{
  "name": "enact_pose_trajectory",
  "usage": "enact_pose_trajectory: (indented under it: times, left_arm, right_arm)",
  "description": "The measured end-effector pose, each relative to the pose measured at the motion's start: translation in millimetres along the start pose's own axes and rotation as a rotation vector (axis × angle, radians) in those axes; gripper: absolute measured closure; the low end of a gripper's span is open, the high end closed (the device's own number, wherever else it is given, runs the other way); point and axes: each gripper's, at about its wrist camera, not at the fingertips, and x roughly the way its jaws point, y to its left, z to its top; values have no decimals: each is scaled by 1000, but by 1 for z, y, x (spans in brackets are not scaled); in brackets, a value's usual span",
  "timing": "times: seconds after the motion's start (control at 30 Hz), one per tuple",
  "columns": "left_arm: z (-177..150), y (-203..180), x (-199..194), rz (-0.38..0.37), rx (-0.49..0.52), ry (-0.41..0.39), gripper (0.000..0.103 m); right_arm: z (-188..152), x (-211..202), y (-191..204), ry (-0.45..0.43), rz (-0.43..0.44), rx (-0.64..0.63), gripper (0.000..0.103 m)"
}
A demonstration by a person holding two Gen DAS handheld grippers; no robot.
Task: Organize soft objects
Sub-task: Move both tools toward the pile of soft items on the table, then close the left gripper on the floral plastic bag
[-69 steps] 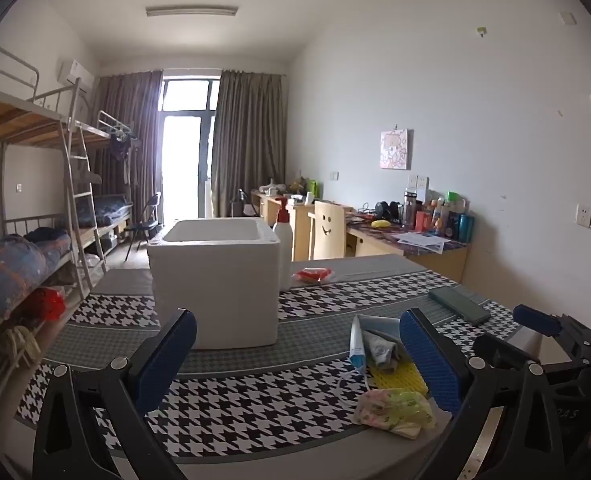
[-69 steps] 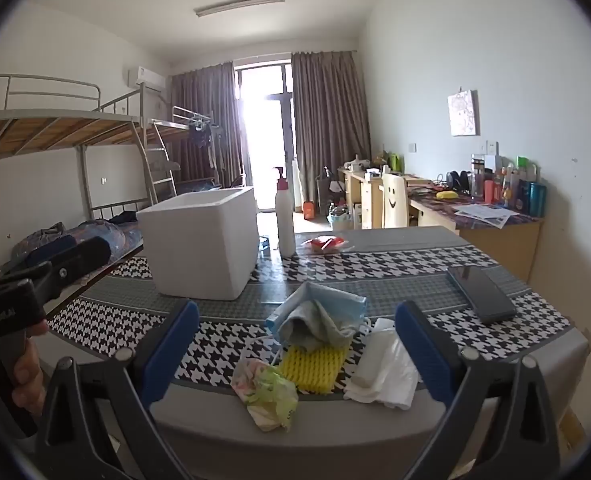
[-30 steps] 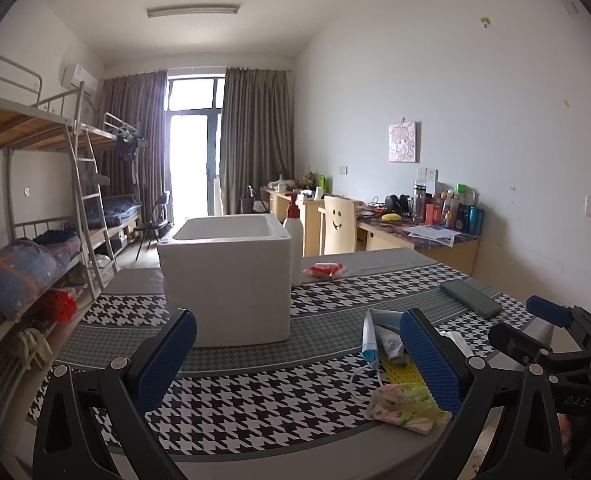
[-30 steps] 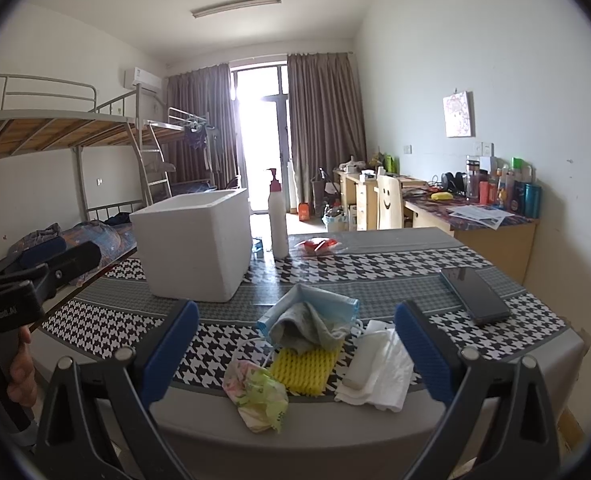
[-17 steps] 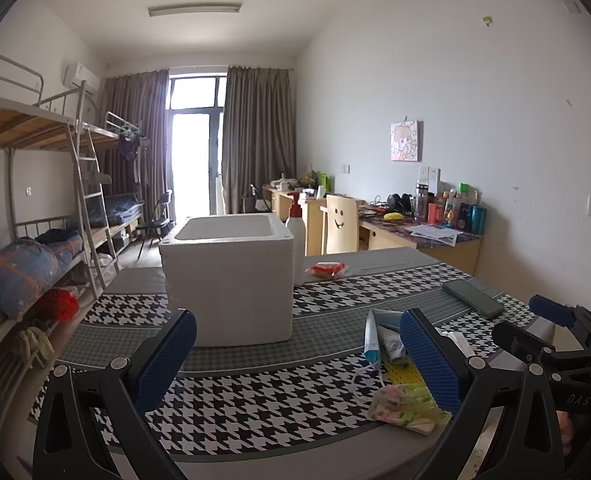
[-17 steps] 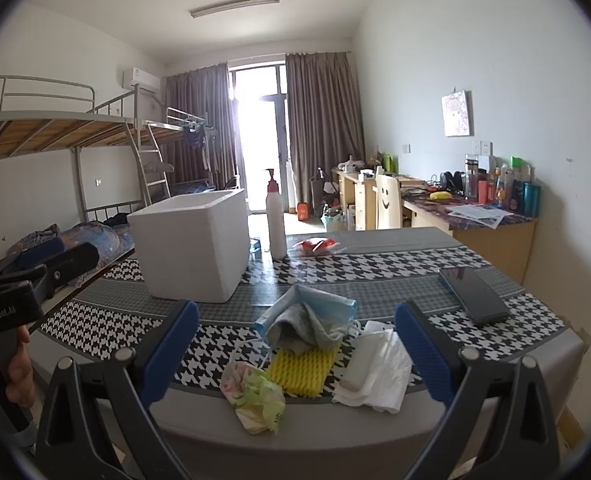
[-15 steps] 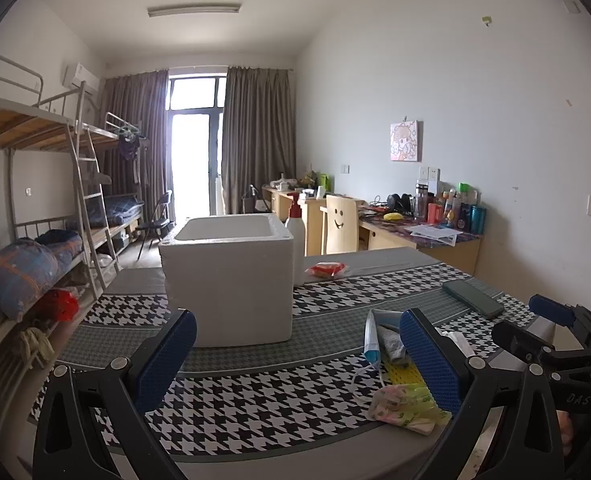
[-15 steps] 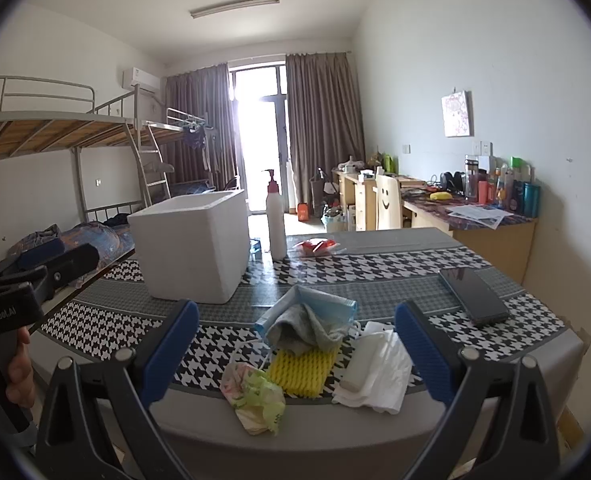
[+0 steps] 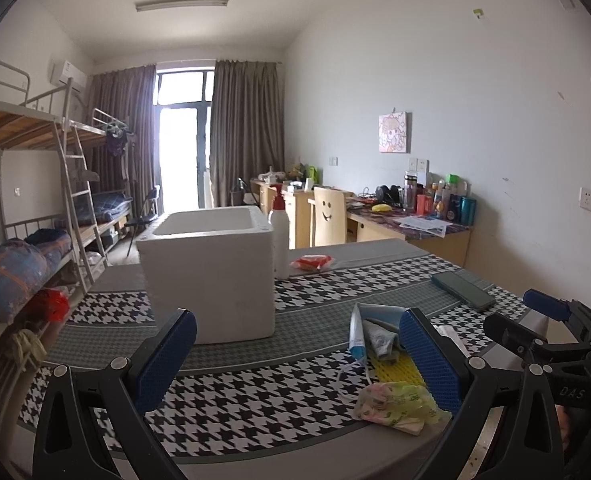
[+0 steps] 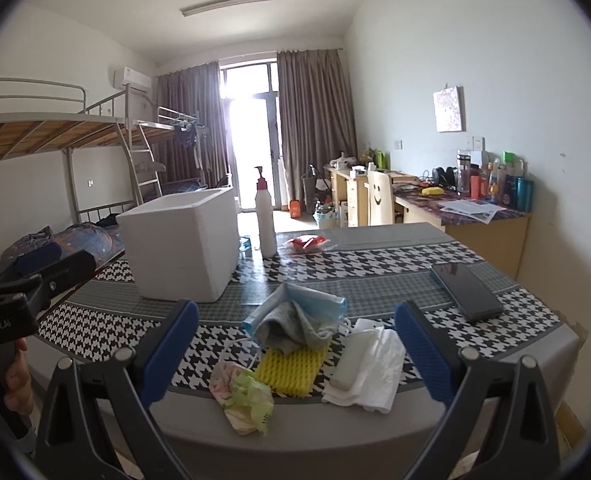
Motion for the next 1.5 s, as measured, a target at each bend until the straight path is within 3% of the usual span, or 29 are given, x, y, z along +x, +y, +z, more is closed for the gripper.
enact_pose_trajectory:
  times: [0.67, 0.97, 1.5]
  left_arm:
    - [-10, -31, 55, -105, 37, 141, 1]
    - [-18, -34, 75, -116, 34, 197, 1]
    - [-42, -44, 86, -163, 54, 285, 1]
  right_arm:
    - [-11, 28, -37, 105, -83, 68, 3]
    - [-14, 37, -49, 140, -108, 80, 3]
    - [-27, 50, -61, 196, -134, 91, 3]
